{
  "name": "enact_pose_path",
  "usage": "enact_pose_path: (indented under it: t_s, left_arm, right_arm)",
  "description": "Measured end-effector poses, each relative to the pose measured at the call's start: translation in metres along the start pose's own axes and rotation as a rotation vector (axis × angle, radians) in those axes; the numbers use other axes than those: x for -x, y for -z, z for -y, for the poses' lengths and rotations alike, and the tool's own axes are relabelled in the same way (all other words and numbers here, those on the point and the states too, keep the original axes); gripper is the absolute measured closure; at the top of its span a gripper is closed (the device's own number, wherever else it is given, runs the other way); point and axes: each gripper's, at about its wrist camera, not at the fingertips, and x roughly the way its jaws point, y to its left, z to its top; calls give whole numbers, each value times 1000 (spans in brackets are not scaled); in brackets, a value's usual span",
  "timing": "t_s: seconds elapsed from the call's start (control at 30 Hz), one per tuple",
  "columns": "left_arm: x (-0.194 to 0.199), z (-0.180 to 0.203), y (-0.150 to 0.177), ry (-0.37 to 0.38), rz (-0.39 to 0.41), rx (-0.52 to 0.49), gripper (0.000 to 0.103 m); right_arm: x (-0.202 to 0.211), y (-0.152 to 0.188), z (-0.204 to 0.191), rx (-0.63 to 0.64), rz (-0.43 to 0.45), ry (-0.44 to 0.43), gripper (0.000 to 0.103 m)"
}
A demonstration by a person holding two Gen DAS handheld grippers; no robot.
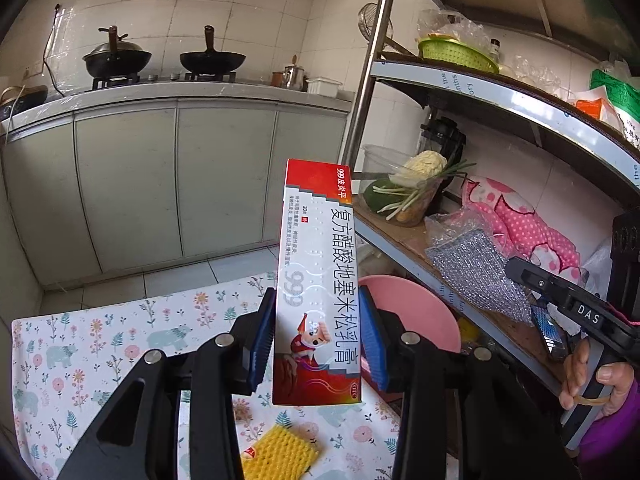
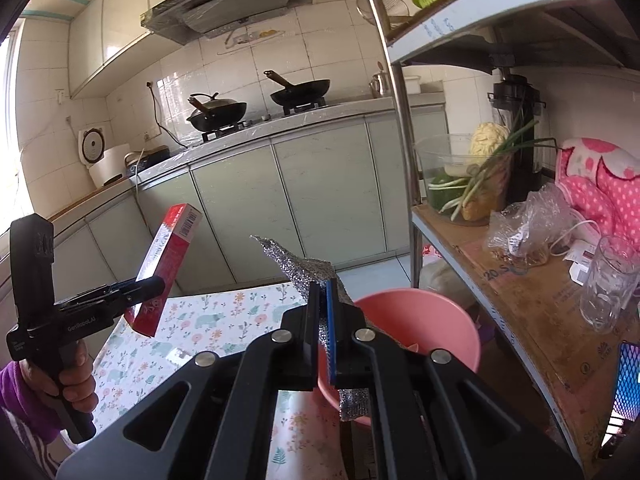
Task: Collect trash
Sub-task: 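Lift the box and mesh cloth and carry them over the pink bucket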
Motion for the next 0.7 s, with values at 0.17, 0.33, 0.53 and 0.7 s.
enact_pose_path:
  t_s: [0.17,0.33,0.53,0.7]
  left_arm:
    - [-29,19,-1,28,-40,-12,64]
    - [-64,39,3,48,-103,-20,64]
    - [-104,56,15,66,-183,-36,64]
    - [-138,68,28,87,-262,-44,64]
  right_arm:
    - [-14,5,17,-24,-22,14,100]
    - [-29,11,34,-54,-46,33,100]
    - [-54,24,52,-86,-95,59,100]
    - [-75,36,64,-112,-135,80,100]
